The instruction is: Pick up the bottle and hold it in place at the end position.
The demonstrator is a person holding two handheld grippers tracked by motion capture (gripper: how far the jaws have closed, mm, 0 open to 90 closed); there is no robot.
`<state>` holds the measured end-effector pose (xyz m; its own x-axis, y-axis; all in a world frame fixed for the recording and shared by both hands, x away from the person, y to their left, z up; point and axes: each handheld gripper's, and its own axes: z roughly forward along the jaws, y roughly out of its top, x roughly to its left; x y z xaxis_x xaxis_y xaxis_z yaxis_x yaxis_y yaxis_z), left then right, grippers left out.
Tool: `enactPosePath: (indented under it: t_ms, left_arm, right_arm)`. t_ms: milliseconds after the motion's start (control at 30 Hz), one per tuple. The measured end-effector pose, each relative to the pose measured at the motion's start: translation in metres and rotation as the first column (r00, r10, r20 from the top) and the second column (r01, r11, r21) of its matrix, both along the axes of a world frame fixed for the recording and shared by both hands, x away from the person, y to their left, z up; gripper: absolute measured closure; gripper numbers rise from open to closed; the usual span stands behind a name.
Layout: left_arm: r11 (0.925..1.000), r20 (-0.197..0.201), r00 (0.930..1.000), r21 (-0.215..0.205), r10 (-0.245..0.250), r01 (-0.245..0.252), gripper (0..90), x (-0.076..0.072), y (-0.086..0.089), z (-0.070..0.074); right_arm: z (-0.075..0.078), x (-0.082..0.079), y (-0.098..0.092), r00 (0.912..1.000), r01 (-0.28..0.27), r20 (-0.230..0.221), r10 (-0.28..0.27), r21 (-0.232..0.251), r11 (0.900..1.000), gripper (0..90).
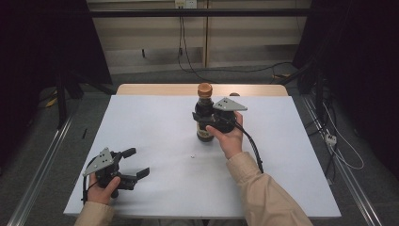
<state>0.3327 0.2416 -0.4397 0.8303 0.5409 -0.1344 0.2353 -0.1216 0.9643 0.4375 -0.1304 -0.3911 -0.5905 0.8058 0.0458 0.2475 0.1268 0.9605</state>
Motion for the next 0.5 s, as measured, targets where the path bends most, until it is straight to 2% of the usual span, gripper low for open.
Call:
enactPosePath:
  t_ms: [100,500]
  left_arm:
    - [1.0,-0.001,1.0,0.0,-0.001,0.001,4.2,0.0003,-0.0003,0.0002]
    - [1.0,-0.003,1.0,-0.003,-0.007,0.007,4.2,0.002,-0.0023,0.0002]
  right_arm:
    - [-0.0003,0.0014,0.0015,1.0,-0.002,0.0,0.002,0.016,1.0,26.9]
    - [-0.0067,0.0019,0.0072,0.9998,-0.018,0.005,0.018,-0.008,1.0,27.0]
